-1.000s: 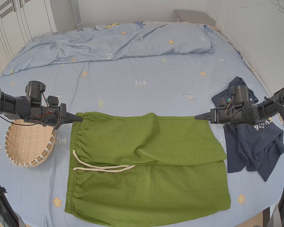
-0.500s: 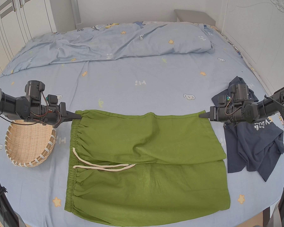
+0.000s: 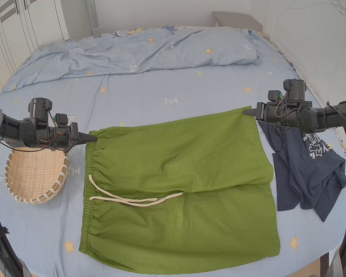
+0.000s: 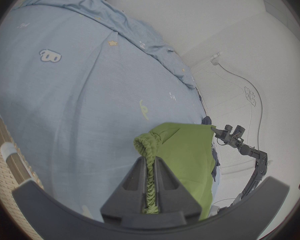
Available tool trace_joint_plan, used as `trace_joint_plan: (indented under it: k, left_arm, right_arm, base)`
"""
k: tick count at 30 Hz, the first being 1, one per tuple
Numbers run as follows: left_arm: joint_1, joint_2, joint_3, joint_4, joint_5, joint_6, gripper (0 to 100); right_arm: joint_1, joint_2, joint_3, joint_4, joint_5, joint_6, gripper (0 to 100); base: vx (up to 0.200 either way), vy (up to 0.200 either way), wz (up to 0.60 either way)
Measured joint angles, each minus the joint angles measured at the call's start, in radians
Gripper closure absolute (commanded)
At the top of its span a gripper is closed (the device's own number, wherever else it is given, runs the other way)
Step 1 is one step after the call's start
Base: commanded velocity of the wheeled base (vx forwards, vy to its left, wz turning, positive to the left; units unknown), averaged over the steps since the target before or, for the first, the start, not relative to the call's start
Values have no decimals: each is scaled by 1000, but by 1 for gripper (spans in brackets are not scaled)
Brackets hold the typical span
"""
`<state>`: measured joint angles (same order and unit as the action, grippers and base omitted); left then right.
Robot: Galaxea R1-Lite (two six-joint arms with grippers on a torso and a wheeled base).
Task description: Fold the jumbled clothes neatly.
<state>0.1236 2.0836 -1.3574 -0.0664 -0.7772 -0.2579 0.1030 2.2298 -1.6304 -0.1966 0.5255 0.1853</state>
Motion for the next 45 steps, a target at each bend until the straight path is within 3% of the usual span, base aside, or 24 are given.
trace_joint_plan:
  k: [14, 28, 29, 30, 45]
  left_arm:
    - [14, 39, -16, -48, 18, -3, 100]
    - [43, 56, -47, -47, 17, -4, 100]
    - [43, 57, -49, -47, 18, -4, 100]
    - [43, 59, -50, -48, 19, -4, 0]
    - [27, 54, -46, -47, 20, 1, 0]
  right_arm:
    - [0, 71, -185, 16, -28, 27, 100]
    - [15, 171, -364, 133, -66, 25, 100]
    - [15, 176, -366, 133, -67, 25, 0]
    - [16, 180, -367, 134, -67, 25, 0]
    - [10, 190, -370, 150, -70, 38, 0]
  base:
    - [0, 0, 0]
    - [0, 0, 0]
    - [0, 0, 0]
    - [0, 0, 0]
    - [0, 0, 0]
